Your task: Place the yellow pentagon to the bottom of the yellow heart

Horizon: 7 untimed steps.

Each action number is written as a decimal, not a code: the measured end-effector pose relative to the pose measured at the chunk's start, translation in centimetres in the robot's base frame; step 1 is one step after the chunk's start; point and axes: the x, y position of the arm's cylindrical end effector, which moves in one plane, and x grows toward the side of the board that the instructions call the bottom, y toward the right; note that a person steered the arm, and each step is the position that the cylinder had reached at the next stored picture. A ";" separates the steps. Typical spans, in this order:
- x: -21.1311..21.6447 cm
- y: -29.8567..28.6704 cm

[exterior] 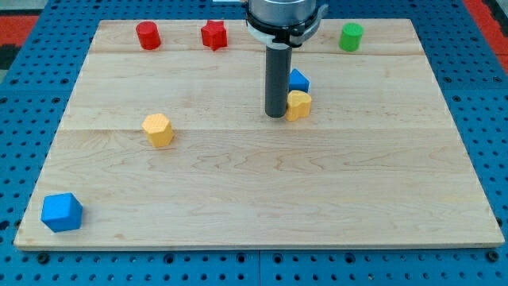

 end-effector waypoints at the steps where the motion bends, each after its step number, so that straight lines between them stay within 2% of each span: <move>1: -0.4 -9.1; 2: -2.9 -17.9; 3: -0.8 -23.3; 4: 3.4 -21.5; 6: 4.8 -12.4; 7: 4.0 -13.6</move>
